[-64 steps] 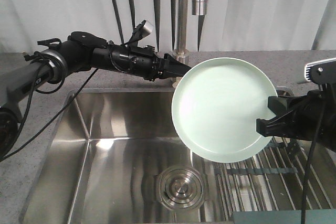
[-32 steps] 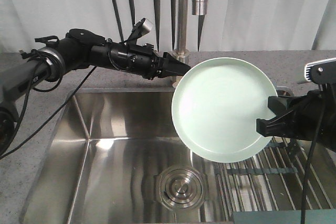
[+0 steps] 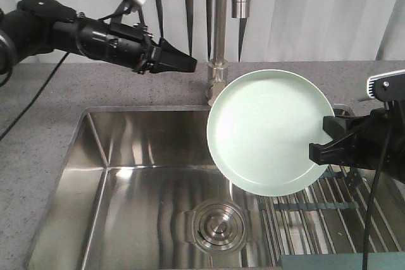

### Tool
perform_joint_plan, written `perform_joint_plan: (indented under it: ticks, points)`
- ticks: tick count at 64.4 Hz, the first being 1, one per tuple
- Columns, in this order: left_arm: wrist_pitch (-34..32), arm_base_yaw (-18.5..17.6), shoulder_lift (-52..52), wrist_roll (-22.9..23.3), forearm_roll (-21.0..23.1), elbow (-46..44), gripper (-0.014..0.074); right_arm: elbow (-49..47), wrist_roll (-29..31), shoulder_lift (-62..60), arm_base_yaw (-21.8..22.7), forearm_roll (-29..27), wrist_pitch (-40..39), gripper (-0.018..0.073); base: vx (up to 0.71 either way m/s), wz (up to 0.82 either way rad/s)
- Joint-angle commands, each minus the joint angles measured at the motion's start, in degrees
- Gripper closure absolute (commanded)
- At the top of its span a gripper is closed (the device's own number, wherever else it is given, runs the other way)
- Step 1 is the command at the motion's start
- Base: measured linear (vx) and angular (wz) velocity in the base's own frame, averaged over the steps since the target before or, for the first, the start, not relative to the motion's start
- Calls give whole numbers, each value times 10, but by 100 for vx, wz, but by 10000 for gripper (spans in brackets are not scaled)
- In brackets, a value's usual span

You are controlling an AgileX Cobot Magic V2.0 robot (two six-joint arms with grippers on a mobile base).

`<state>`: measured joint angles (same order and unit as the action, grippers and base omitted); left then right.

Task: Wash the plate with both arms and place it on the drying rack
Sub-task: 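Pull the left gripper back away from the plate and hold it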

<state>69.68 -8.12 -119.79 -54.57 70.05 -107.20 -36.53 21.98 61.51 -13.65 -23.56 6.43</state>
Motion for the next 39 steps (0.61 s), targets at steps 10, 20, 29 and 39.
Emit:
perform_joint_plan:
  ticks: [10,20,29,39]
  points:
    - [21,68,120,-56,38,125,134,-15,1,-12,2,-1,-40,568,0,0]
    - [21,112,183,-90,48,220,134,-15,1,-12,2,-1,-40,568,0,0]
    - [21,147,228,-101,65,291,134,-15,1,-12,2,-1,-40,568,0,0]
    - [21,155,248,-101,62,313,134,-15,1,-12,2,-1,-40,568,0,0]
